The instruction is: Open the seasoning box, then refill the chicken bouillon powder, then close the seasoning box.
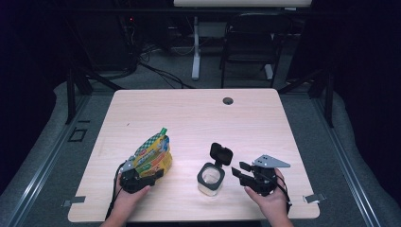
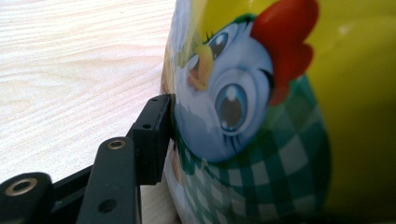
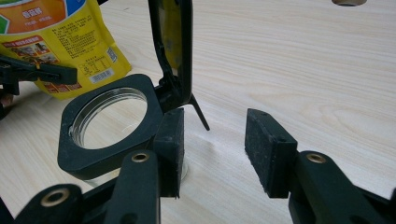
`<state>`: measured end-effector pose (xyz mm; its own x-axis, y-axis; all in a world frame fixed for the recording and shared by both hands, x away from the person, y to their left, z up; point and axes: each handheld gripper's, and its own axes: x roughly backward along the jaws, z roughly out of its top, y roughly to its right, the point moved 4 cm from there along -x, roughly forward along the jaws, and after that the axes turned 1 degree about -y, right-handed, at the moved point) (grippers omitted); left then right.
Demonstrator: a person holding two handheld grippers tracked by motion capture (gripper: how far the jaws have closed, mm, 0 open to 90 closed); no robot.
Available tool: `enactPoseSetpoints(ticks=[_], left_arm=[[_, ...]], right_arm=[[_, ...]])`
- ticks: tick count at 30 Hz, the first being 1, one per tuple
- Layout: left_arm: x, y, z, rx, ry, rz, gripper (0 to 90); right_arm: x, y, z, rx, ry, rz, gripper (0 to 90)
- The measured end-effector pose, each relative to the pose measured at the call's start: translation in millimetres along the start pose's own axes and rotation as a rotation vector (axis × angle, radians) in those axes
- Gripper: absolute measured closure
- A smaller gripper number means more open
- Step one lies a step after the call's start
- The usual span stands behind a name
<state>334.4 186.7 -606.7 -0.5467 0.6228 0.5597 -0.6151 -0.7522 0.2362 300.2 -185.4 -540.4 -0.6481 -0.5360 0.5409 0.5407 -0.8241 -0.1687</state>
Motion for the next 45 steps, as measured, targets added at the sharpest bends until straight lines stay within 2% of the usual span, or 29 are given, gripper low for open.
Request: enactPoseSetpoints(ticks=[13, 17, 27, 33, 38, 45], left_arm=[[0.6, -1.5, 0.4, -0.006, -0.002, -0.011, 51.5], [0.3, -1.0, 0.0, -0.031, 0.009, -0.005, 51.6], [0.5, -1.5, 0.1, -0.027, 0.010, -0.003, 52.1], [1.1, -2.0, 0.7, -0.011, -0.004, -0.018, 52.9], [2.7, -0.3, 1.9, -0.021, 0.002, -0.028, 53.0], [6.3, -2.9, 4.0, -0.025, 0.000, -0.017, 53.1]], right_arm=[[0.7, 0.5, 0.1, -0.002, 0.001, 0.003, 58.0], [0.6, 1.6, -0.9, -0.004, -0.002, 0.002, 58.0], [-2.2, 2.6, -1.5, -0.014, -0.006, 0.013, 58.0], [-1.3, 3.9, -1.8, -0.021, -0.001, 0.015, 58.0], [-0.6, 4.6, -1.6, -0.025, 0.003, 0.012, 58.0], [-2.5, 4.1, -1.6, -0.021, 0.003, 0.016, 58.0]])
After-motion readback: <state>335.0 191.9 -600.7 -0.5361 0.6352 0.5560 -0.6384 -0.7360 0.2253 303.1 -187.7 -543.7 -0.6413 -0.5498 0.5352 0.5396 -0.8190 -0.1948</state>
